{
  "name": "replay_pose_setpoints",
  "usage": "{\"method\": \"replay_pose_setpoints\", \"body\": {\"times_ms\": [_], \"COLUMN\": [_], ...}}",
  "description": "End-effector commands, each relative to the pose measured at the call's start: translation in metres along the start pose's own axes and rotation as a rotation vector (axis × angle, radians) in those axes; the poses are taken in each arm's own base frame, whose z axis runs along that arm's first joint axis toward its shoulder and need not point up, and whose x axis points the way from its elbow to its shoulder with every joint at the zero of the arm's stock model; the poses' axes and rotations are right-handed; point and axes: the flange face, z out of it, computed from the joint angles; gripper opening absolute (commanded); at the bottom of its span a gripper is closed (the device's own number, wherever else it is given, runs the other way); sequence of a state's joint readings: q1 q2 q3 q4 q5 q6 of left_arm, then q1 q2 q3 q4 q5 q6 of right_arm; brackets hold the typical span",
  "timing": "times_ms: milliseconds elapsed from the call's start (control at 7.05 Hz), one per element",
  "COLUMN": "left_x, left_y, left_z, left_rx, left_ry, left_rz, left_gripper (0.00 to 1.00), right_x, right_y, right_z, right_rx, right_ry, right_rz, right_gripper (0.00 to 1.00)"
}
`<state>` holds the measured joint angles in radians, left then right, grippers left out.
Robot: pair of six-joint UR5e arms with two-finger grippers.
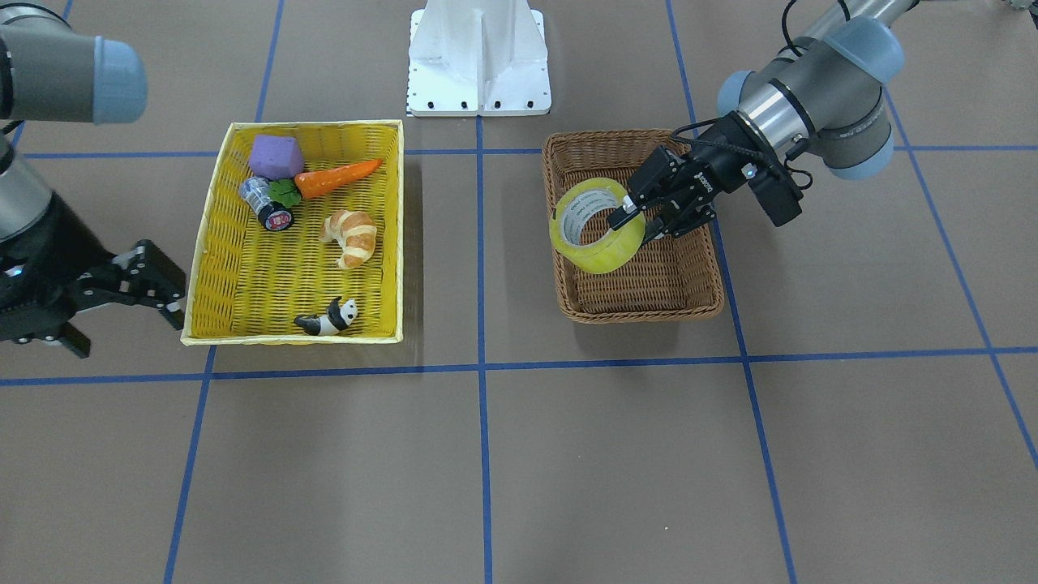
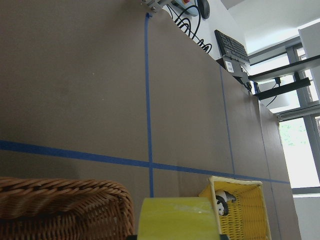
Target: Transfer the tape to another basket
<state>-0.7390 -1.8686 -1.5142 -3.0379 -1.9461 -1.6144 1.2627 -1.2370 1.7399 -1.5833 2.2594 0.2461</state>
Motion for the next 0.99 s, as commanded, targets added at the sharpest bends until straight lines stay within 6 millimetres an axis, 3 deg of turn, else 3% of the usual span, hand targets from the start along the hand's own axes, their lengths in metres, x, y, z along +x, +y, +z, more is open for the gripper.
{"method": "replay_pose_setpoints", "body": {"times_ms": [0, 142, 284, 568, 851], "left_x": [-0.035, -0.042, -0.047, -0.049, -0.059], "left_y": [-0.001, 0.007, 0.008, 0.017, 0.026], "left_z": [0.002, 0.009, 0.015, 0.020, 0.024], "left_rx": [-0.002, 0.000, 0.005, -0.011, -0.029], "left_ry": [0.003, -0.005, -0.017, -0.019, -0.035], "left_rz": [0.002, 0.000, -0.005, -0.005, 0.098], "left_gripper": [0.00, 0.00, 0.00, 0.05, 0.39], "right_x": [0.106, 0.135, 0.153, 0.161, 0.161], "right_y": [0.072, 0.097, 0.131, 0.142, 0.141], "right_z": [-0.012, -0.030, -0.023, -0.014, -0.014], "right_rx": [-0.025, -0.009, -0.030, -0.051, -0.050], "right_ry": [0.000, -0.076, -0.068, -0.071, -0.074], "right_rz": [0.091, 0.130, 0.160, 0.180, 0.181], "right_gripper": [1.00, 1.00, 1.00, 1.00, 1.00]}}
